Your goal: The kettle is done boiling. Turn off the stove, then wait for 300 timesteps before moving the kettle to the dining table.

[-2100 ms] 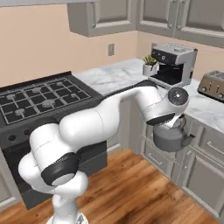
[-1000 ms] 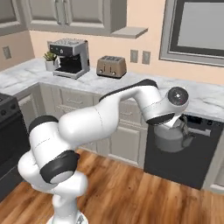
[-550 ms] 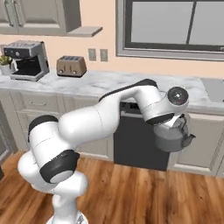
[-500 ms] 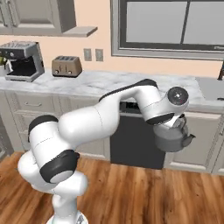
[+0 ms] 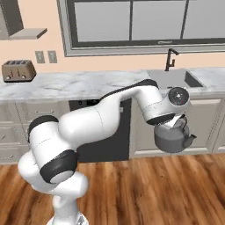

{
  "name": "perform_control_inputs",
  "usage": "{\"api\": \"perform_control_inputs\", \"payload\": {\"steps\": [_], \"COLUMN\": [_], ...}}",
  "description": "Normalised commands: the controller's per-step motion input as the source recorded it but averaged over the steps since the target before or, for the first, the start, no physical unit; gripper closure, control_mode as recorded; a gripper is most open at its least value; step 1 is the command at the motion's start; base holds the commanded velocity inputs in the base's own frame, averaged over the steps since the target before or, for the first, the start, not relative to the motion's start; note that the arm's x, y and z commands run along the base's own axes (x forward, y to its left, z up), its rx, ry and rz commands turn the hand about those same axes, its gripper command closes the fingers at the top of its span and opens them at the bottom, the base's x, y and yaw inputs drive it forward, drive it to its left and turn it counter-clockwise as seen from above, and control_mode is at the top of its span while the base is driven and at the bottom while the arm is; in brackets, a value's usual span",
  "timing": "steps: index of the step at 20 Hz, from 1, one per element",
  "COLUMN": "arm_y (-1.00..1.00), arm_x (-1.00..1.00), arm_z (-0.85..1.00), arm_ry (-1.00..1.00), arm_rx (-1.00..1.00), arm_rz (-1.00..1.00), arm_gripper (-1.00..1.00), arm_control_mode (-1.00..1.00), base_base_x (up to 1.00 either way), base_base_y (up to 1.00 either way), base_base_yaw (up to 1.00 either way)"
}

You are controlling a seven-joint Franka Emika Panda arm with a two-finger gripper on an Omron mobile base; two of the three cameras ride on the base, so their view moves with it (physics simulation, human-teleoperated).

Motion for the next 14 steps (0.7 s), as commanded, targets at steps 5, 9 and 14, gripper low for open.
{"api": "perform_control_inputs", "payload": {"steps": [5, 9, 14], "arm_y": [0.00, 0.00, 0.00], "arm_x": [0.00, 0.00, 0.00], "arm_z": [0.00, 0.00, 0.00], "arm_ry": [0.00, 0.00, 0.00], "arm_rx": [0.00, 0.00, 0.00], "arm_rz": [0.00, 0.00, 0.00], "arm_gripper": [1.00, 1.00, 1.00], "arm_control_mode": [1.00, 1.00, 1.00], "base_base_x": [0.10, 0.19, 0.22], "base_base_y": [0.00, 0.00, 0.00], "base_base_yaw": [-0.52, -0.51, -0.51]}}
